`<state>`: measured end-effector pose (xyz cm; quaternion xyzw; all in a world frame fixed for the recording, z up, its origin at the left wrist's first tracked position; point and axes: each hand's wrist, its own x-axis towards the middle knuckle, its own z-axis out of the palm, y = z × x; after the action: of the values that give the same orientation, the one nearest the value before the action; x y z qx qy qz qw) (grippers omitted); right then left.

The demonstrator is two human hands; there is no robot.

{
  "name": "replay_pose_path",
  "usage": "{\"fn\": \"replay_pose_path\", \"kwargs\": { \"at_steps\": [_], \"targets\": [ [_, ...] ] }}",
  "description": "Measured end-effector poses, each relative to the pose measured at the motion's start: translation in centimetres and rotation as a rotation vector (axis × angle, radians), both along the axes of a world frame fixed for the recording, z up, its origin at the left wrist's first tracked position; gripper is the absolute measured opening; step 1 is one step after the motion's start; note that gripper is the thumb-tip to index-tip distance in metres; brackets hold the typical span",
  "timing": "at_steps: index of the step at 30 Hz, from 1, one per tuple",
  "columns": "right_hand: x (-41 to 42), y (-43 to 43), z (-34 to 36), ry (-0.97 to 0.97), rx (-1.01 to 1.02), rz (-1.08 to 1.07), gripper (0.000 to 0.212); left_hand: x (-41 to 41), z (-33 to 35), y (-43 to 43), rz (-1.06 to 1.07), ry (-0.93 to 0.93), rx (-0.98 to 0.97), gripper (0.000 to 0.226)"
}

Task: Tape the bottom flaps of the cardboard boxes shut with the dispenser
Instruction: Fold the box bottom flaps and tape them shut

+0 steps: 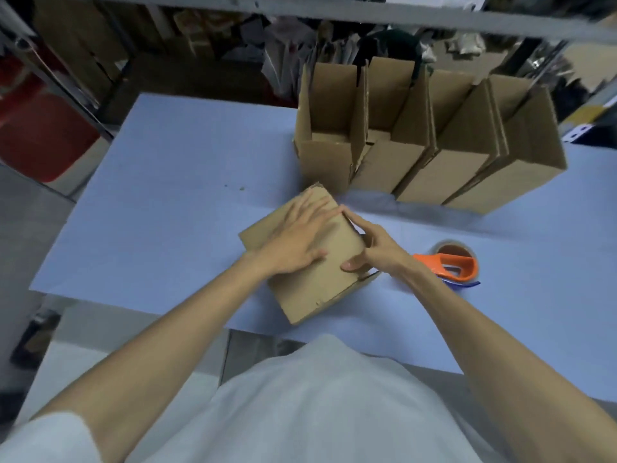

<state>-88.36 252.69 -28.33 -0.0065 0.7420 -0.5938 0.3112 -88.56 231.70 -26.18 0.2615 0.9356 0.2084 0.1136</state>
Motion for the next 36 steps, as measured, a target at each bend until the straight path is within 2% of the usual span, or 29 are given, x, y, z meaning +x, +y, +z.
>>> {"fn": "replay_pose_path", "kwargs": {
  "at_steps": [3,5,8,10,14,16,19,21,23,31,36],
  "targets": [
    [-0.4,-0.1,0.4,0.135,0.266,0.009,0.106,-2.2,-0.2,2.0,-0.129,-0.078,-0.134,0.084],
    [0.5,0.0,0.0,0.213,0.431,-0.102,0.110,-3.1,-0.3,2.6,-0.164,-0.093,-0.243,0.082],
    [3.0,-0.1,-1.0,0.261,0.563,-0.338,0.108,-4.0,0.2,2.9,-0.135,0.035,-0.373,0.071],
    [4.2,-0.7,-1.7,0.243,0.540,-0.463,0.087,-4.2,0.6,3.0,0.012,-0.006,-0.456,0.074],
    [4.6,-2.3,-2.1,0.089,0.264,-0.597,0.035,-3.6,0.5,2.3,0.389,-0.286,-0.559,0.094],
    [4.4,-3.1,-2.0,0.120,0.243,-0.637,0.020,-3.6,0.1,2.2,0.386,-0.328,-0.447,0.093],
    [4.3,-3.7,-1.7,0.171,0.264,-0.665,0.017,-4.1,-0.4,3.0,0.295,-0.363,-0.147,0.062],
    [4.1,-3.7,-1.7,0.180,0.276,-0.641,0.015,-4.2,-0.6,3.5,0.334,-0.339,-0.049,0.043],
    [4.2,-3.8,-1.8,0.170,0.258,-0.653,0.017,-4.1,-0.9,3.6,0.381,-0.300,-0.009,0.035],
    [5.5,-4.8,-2.0,0.076,0.196,-0.822,0.012,-3.3,-2.2,4.2,0.486,-0.288,0.150,0.037],
    [7.6,-5.4,-2.4,0.104,0.280,-0.887,0.012,-2.8,-2.4,4.2,0.450,-0.171,0.188,0.033]
  ]
}}
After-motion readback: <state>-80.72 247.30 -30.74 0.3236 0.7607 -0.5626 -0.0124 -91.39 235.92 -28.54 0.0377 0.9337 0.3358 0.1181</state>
